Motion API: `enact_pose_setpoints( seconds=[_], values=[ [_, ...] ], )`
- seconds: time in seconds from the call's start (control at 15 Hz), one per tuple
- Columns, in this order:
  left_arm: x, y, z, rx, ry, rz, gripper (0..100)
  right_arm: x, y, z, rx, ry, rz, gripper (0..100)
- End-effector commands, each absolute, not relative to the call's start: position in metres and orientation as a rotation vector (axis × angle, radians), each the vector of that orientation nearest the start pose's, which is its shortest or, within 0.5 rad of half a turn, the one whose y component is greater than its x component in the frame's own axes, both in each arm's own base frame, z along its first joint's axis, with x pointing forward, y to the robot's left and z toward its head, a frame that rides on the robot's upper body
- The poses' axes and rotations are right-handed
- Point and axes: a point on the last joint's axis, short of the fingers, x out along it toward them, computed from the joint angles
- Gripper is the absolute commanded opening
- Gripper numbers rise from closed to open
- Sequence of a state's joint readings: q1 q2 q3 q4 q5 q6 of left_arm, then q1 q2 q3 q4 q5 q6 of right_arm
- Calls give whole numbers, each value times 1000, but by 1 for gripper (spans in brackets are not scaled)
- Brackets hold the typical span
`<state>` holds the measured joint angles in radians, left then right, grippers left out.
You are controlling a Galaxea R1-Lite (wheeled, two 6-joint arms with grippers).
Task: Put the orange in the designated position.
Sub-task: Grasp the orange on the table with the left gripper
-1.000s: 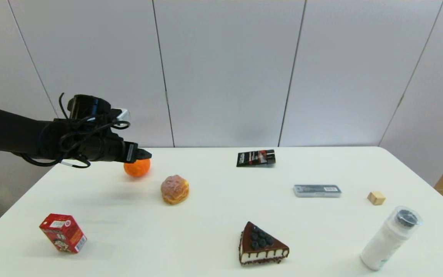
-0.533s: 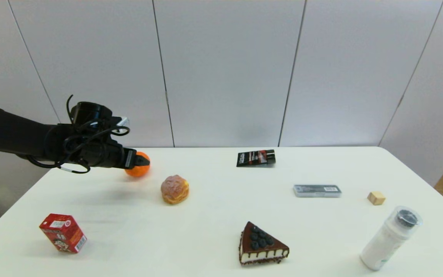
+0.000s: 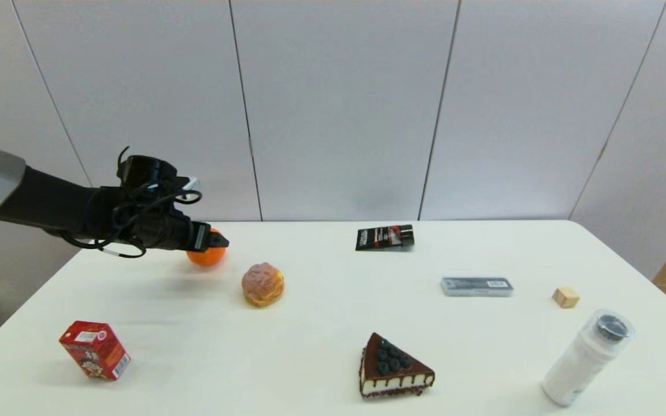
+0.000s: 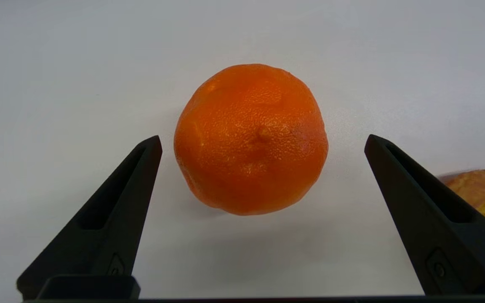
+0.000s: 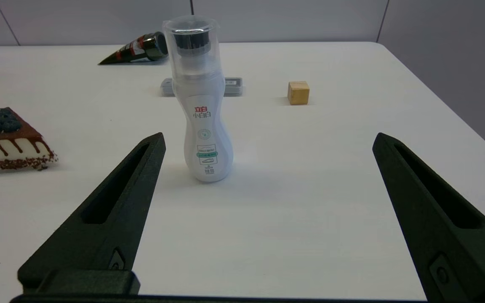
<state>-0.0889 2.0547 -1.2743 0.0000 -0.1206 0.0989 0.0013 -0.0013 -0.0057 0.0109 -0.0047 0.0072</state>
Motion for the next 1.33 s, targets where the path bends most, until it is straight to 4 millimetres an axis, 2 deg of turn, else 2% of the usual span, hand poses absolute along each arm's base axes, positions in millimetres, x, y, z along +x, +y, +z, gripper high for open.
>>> enact_pose_setpoints(
  seconds=[0.07, 0.53, 0.93, 1.33],
  values=[
    [393, -38, 112, 81, 798, -237, 100, -23, 0, 76, 8, 6, -3, 100],
    [396, -35, 105, 79, 813, -227, 100, -23, 0, 76, 8, 5, -3, 100],
    [400, -26, 116, 71, 774, -206, 100, -23, 0, 76, 8, 6, -3, 100],
    [403, -26, 115, 73, 769, -207, 100, -23, 0, 76, 8, 6, -3, 100]
  ],
)
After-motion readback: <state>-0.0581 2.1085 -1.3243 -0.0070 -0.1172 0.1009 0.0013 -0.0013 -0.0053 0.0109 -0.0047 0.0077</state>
